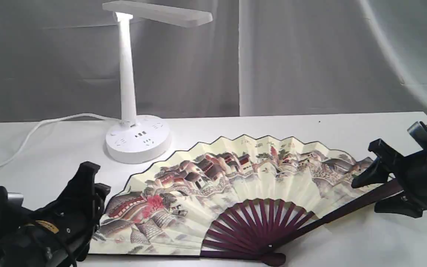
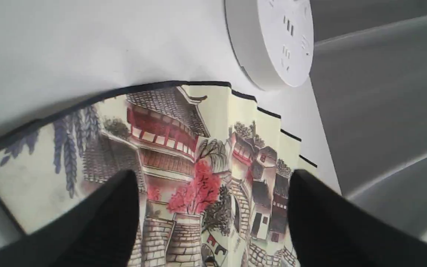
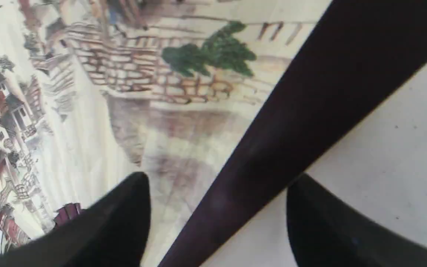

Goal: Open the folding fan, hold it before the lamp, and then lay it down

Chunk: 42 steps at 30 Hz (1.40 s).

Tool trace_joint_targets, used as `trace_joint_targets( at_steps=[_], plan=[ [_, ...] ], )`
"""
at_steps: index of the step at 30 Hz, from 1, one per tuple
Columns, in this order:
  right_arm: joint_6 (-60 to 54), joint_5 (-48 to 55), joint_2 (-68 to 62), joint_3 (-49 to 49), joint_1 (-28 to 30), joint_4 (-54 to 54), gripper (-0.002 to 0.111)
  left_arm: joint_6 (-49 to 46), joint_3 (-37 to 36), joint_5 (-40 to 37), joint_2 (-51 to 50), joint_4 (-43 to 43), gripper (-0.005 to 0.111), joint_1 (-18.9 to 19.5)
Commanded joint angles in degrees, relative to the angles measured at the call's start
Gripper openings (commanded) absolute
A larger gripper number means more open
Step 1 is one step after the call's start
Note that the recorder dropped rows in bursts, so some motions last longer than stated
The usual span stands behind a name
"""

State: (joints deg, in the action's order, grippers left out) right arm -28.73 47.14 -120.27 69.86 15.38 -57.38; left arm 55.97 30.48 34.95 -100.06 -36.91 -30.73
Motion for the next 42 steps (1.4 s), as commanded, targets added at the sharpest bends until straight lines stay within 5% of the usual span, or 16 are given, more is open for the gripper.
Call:
trace_joint_targets(
  at_steps=[1,17,22,29,34,37,42],
  plan=[
    [-0.37,-0.41,1.37,0.27,0.13,1.7,0.064,-1.18,0.57,1.07,-0.26,0.27,0.059,0.39],
    [15.98,2.99,8.47,0.27,0.13,29.55,0.061,-0.62,0.57,-5.72,0.62,30.11,0.059,14.22],
    [18.06,4.03,10.82,0.27,-0.32,30.37,0.054,-1.02,1.29,-8.19,2.69,37.6,0.057,17.63],
    [17.04,4.03,14.25,0.27,-3.46,31.01,0.047,-1.02,8.08,-24.6,6.9,54.63,0.033,20.12],
    [17.04,4.7,15.4,0.27,-4.73,32.62,0.047,-1.3,14.24,-43.94,10.13,60.71,0.012,20.12],
    [17.04,5.08,15.53,0.27,-5.46,33.41,0.047,-6.43,18.05,-54.76,10.97,62.38,0.001,20.12],
    [17.04,5.19,16.05,0.27,-8.17,36.06,0.039,-21.16,24.74,-71.13,11.0,58.88,0.0,20.12]
  ],
)
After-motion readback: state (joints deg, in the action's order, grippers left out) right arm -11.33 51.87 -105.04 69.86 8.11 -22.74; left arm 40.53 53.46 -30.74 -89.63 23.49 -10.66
